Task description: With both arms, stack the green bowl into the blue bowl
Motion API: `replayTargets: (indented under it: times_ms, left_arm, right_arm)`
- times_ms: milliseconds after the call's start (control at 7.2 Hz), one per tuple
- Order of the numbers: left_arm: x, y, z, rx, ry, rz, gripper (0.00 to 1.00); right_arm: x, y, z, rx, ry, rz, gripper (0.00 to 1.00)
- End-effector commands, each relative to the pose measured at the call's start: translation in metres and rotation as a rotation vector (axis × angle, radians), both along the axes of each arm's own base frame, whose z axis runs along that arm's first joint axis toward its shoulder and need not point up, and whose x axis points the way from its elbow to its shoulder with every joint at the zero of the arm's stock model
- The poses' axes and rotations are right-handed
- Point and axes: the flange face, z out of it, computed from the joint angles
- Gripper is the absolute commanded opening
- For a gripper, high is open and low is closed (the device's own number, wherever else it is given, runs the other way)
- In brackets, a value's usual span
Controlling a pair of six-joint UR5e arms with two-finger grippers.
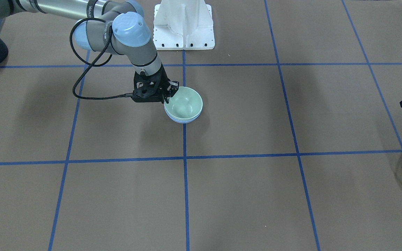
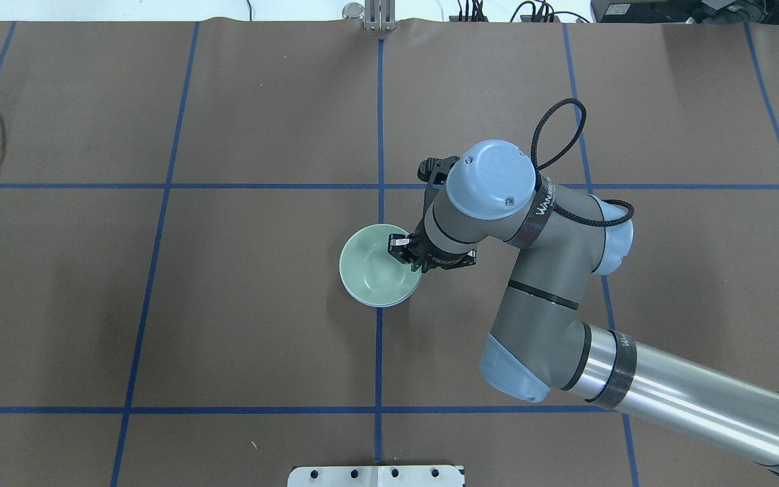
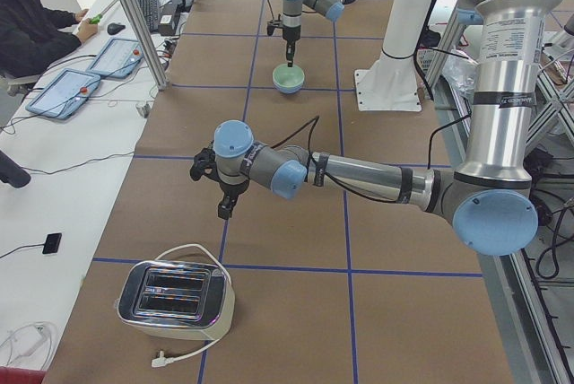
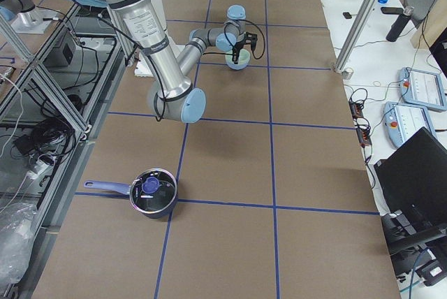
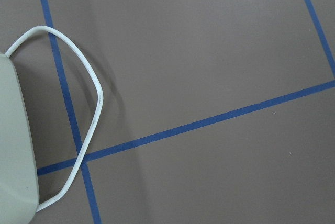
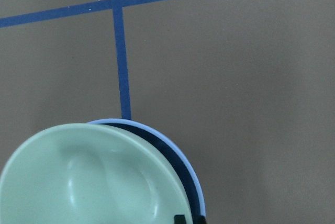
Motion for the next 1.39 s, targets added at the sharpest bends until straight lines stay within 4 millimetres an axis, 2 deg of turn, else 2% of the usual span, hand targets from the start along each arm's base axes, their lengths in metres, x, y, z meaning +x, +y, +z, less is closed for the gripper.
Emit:
replayTargets:
  times_ms: [0,139,278,417,556,833,972,1111,1250]
  left_arm:
    - [0.000,0.000,-0.001,0.002,0.001,0.000,0.98]
    - [0.001,0.001,-0.002,-0.001,0.011,0.003,0.98]
    - [0.001,0.001,-0.001,-0.002,0.011,0.003,0.98]
    - [0.000,0.000,-0.002,0.000,0.011,0.003,0.98]
    - [-0.001,-0.001,-0.003,0.001,0.012,0.002,0.98]
    - [-0.006,0.000,-0.003,0.001,0.024,-0.002,0.98]
    - [-0.009,0.001,-0.006,-0.001,0.046,0.001,0.98]
    - [-0.009,0.002,-0.006,0.000,0.052,0.002,0.98]
    - [-0.011,0.003,-0.006,0.015,0.049,0.013,0.98]
  right_arm:
    - [0.001,0.000,0.004,0.019,-0.015,0.005,1.00]
    - [0.007,-0.005,-0.002,0.034,-0.036,0.014,1.00]
    - [0.027,-0.026,-0.007,0.058,-0.074,0.053,1.00]
    - [0.060,-0.060,-0.008,0.070,-0.078,0.102,1.00]
    - [0.101,-0.092,0.004,0.132,-0.065,0.066,1.00]
    - [0.185,-0.137,0.058,0.209,-0.021,0.006,1.00]
    - [0.219,-0.151,0.079,0.213,0.003,0.027,1.00]
    - [0.252,-0.157,0.110,0.188,0.012,0.026,1.00]
    - [0.294,-0.161,0.139,0.186,0.012,0.013,1.00]
